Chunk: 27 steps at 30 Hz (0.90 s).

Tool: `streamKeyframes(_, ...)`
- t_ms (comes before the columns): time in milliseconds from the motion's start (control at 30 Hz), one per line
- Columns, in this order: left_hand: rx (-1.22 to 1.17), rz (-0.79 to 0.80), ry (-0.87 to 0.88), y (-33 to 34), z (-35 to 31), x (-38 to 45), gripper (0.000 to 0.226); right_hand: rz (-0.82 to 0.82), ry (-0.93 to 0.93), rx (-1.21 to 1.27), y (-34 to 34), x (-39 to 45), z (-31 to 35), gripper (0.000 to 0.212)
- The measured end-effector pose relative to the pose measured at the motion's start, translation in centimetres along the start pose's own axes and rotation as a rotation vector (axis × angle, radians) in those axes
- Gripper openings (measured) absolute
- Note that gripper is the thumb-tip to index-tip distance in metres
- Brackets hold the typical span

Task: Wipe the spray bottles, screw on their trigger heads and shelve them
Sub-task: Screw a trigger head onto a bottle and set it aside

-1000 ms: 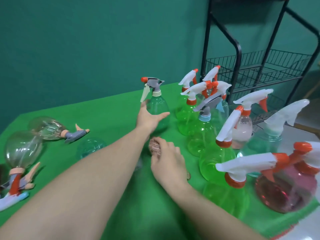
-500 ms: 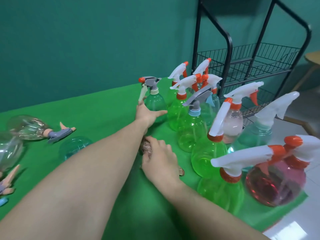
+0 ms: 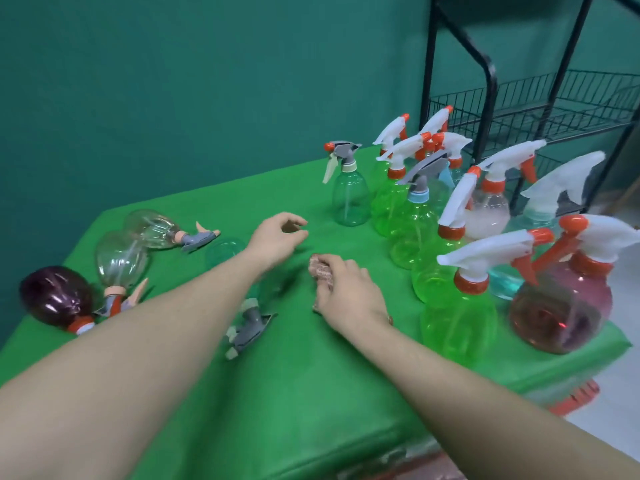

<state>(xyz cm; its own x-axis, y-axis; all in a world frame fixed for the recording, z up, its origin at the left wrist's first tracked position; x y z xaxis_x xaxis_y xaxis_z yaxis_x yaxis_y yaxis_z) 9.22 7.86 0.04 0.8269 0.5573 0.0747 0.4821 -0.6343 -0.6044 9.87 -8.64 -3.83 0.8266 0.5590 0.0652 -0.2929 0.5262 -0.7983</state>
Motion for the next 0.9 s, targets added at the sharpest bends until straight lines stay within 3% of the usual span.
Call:
streamKeyframes(233,0.339,0.247,0.201,-6.2,2.1,-6.8,0.044,-0.005,-0.095,0.021,0.8,-2.9,2.5,0.043)
streamKeyframes(500,1.05,0.518,0.411,-9.6,5.7,-8.1,0.081,0.022,-0.159,0.022,2.4,-3.0,4.3,0.043)
streamKeyframes(700,1.344,0.453,0.509,-8.8,5.5,-6.5,0.085,0.039,-0.153,0.014,3.6,-1.8,4.1,0.04)
streamKeyframes(900,1.319,0.37,0.466,-8.6,5.3,-5.8,0.07,0.034,-0.147,0.066,3.6,-1.8,3.6,0.037)
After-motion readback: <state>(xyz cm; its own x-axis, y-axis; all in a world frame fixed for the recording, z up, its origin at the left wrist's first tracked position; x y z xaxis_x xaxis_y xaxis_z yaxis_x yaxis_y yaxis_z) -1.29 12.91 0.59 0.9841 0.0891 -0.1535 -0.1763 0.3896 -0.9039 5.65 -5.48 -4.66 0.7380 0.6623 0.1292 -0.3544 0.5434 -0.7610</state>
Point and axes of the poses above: each hand's wrist, its own x-axis towards the middle knuckle, its own y-axis out of the palm, z = x × y, the point moved 3 cm from there along x, towards the middle knuckle, and after that the axes turned 2 degrees about y, right-handed, at the moved point
